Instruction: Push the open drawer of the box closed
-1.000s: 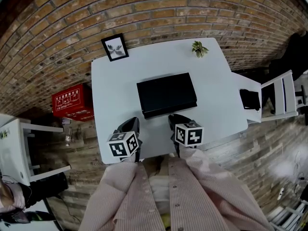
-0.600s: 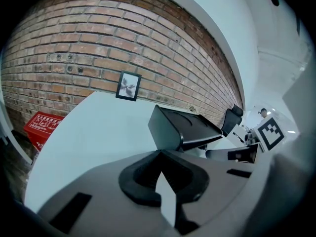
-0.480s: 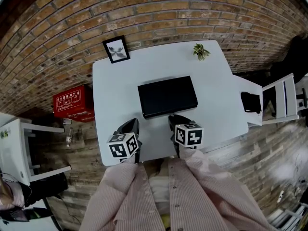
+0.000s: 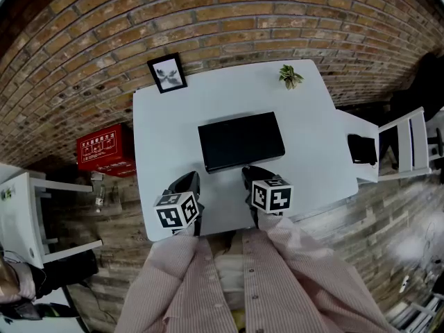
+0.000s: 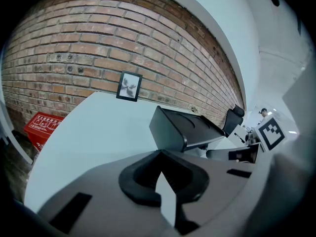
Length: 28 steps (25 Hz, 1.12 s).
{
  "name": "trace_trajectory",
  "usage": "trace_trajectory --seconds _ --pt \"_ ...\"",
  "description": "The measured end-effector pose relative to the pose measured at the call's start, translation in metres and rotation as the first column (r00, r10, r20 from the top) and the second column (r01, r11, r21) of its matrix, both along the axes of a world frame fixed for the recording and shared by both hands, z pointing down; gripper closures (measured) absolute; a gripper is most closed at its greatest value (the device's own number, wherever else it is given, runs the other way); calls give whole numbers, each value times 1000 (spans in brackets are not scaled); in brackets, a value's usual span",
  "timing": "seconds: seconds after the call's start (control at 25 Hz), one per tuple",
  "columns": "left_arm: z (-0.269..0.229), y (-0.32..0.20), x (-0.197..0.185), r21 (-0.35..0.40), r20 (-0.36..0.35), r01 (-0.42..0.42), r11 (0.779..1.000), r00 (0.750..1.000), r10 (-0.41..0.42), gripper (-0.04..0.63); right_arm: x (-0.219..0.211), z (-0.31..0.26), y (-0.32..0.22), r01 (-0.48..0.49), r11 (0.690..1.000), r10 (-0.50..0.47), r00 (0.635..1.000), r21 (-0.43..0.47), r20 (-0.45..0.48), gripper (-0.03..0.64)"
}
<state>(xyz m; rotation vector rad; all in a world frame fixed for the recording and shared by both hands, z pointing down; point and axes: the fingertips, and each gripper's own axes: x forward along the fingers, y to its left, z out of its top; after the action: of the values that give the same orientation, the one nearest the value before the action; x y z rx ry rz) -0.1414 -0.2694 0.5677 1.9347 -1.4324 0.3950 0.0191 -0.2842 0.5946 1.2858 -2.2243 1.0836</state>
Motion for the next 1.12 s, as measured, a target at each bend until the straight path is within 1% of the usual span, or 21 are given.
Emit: trace_trajectory --seconds 0.2,0.32,0.48,0.64,0.76,0.88,1.0,1.12 --pt "0 -1 1 -3 -1 -3 1000 1000 3 600 0 0 -1 4 1000 -4 1000 4 1 543" --pt "0 -1 2 -4 -1 -4 1000 1000 4 600 0 -1 -1 20 1000 -20 1000 21 -6 543" --pt "1 -1 5 -4 2 -12 1000 1000 12 600 -1 -3 -3 63 994 -58 997 91 -58 543" --pt "-2 0 7 8 12 -26 1000 1000 26 600 1 -8 0 96 982 -79 991 165 -105 543" --pt "-10 1 8 49 32 -41 998 999 39 600 4 -15 3 100 969 -75 990 224 -117 543" --pt "-21 5 11 113 60 -65 991 996 59 600 6 -23 6 110 958 -83 990 265 -112 545" --pt "-32 11 15 176 66 -84 981 995 73 600 8 -32 9 107 948 -80 992 300 -100 593" --pt "-42 17 16 225 61 -90 970 995 78 600 9 -43 10 97 938 -74 994 332 -81 612"
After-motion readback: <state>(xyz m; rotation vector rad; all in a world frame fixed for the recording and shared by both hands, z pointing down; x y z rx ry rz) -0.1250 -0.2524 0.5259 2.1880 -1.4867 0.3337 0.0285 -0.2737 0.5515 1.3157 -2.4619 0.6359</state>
